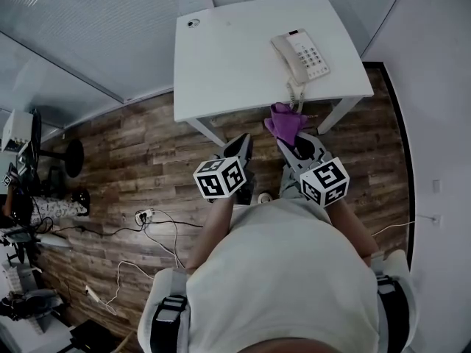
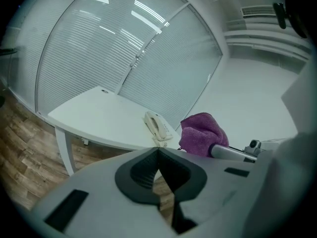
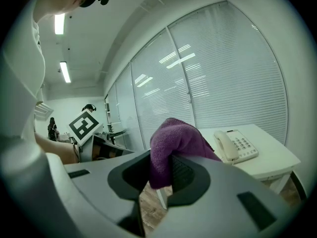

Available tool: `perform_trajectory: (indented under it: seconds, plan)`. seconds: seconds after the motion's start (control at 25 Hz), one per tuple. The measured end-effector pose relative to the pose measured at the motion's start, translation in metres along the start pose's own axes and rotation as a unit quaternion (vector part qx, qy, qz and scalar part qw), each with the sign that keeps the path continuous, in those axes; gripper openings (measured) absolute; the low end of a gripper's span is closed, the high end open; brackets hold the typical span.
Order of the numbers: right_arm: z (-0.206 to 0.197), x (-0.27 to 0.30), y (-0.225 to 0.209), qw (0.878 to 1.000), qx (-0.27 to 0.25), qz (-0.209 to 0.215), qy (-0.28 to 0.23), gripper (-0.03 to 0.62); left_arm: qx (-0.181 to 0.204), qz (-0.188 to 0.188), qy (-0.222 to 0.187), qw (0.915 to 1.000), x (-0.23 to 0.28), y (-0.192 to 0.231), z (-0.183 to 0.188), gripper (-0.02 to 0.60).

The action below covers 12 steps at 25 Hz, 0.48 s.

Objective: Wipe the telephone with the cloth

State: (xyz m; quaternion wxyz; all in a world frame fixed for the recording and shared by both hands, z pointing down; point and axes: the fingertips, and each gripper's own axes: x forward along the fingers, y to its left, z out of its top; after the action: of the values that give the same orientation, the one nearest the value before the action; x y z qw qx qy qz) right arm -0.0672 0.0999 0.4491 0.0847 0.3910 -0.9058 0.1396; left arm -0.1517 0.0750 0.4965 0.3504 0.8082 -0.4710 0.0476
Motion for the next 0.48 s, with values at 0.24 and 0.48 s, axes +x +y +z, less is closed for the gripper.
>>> perform_trajectory:
  seconds: [0.24, 0.48]
  plan:
    - [0.0020, -0.0025, 0.0055, 1.000, -0.005, -0.010, -0.002, 0.089, -0.005, -0.002, -0.001, 1.0000, -0.0066, -0.0017, -0.0014, 0.021]
    - [0.0028, -0.0043, 0.0004, 1.000, -0.002, -0.022, -0.007, 0.089, -0.007, -0.003, -0.004, 1.0000, -0.0074, -0.0010, 0.0013, 0.021]
